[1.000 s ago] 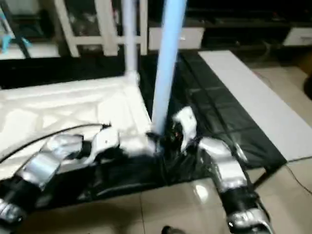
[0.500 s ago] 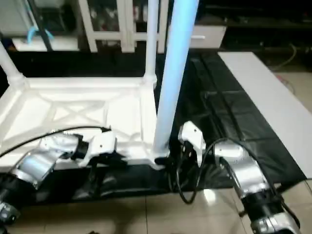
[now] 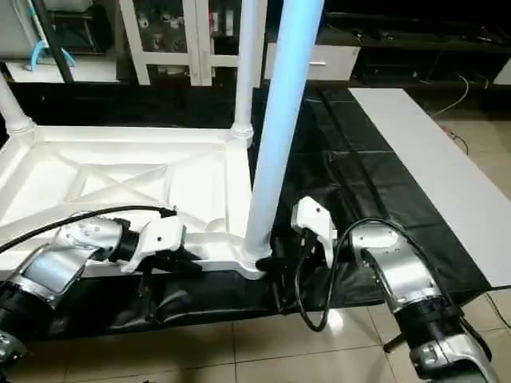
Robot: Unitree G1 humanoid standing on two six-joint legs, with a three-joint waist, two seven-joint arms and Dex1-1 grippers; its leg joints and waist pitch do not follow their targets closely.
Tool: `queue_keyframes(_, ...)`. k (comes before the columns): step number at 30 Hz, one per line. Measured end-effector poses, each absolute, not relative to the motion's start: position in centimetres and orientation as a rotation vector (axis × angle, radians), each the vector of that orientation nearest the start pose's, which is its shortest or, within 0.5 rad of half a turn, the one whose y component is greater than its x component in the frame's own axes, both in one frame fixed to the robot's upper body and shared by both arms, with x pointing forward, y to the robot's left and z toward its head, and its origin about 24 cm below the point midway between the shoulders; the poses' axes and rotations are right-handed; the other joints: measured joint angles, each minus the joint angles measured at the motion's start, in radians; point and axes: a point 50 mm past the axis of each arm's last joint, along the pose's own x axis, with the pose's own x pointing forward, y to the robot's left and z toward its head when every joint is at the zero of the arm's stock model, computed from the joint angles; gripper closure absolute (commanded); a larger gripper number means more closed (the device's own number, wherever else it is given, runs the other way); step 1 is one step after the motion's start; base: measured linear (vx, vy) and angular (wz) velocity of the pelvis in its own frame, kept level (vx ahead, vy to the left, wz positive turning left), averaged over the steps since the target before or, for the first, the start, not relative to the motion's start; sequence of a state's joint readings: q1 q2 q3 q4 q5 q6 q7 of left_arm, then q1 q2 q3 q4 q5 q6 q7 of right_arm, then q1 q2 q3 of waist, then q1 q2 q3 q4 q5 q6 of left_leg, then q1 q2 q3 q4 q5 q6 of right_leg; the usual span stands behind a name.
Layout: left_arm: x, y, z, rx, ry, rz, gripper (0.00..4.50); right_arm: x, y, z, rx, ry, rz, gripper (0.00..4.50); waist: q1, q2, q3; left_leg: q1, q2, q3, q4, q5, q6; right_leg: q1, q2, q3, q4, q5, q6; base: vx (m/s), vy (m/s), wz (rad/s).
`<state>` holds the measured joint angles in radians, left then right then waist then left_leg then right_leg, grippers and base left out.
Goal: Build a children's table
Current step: Rotate leg to tighten
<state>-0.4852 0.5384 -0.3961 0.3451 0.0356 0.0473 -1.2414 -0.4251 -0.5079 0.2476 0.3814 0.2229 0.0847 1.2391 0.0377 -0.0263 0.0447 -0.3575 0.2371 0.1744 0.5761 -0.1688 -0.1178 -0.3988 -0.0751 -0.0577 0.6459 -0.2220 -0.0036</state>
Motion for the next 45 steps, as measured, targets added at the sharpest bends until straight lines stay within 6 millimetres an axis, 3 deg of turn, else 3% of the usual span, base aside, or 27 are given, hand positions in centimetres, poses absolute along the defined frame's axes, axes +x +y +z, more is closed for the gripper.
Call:
queue_keyframes(8, 28.9, 15.2, 5.6, 0.630, 0.467, -1.430, 4.50, 29.0, -16.3, 5.9, -0.220, 0.320, 1.342, 2.30, -0.006, -0.006, -0.004, 0.001, 0.000, 0.000, 0.000, 0.000, 0.000, 0.001, 0.000, 0.000, 0.000, 0.001, 0.001, 0.000, 0.000, 0.00)
queue_keyframes(24, 29.2, 15.4, 5.4, 0.617, 0.487, -1.373, 4.50, 28.9, -15.8, 4.8, -0.138, 0.276, 1.248, 3.10, -0.016, -0.012, -0.007, 0.004, -0.001, -0.002, 0.000, 0.000, 0.000, 0.001, 0.001, 0.001, -0.003, 0.004, 0.006, 0.000, 0.000, 0.00)
queue_keyframes(31, 29.2, 15.4, 5.5, 0.615, 0.481, -1.376, 4.50, 28.9, -16.0, 4.9, -0.068, 0.285, 1.243, 2.32, -0.020, -0.010, -0.006, 0.005, -0.001, -0.002, 0.000, 0.000, 0.000, 0.000, 0.001, 0.002, -0.008, 0.012, 0.001, 0.000, 0.000, 0.00)
queue_keyframes(41, 29.0, 14.3, 5.7, 0.617, 0.457, -1.420, 4.50, 29.9, -15.2, 6.6, -0.060, 0.244, 1.323, 1.57, 0.001, -0.009, -0.006, 0.000, -0.001, -0.001, -0.002, -0.002, 0.003, -0.001, 0.000, 0.002, -0.015, 0.013, -0.001, 0.000, 0.000, 0.00)
queue_keyframes(45, 29.0, 14.3, 5.7, 0.619, 0.458, -1.420, 4.50, 30.1, -15.0, 6.6, -0.126, 0.247, 1.335, 1.57, 0.004, -0.009, -0.006, 0.000, -0.001, 0.000, -0.002, -0.002, 0.003, -0.001, -0.001, 0.002, -0.015, 0.013, -0.001, 0.000, 0.000, 0.00)
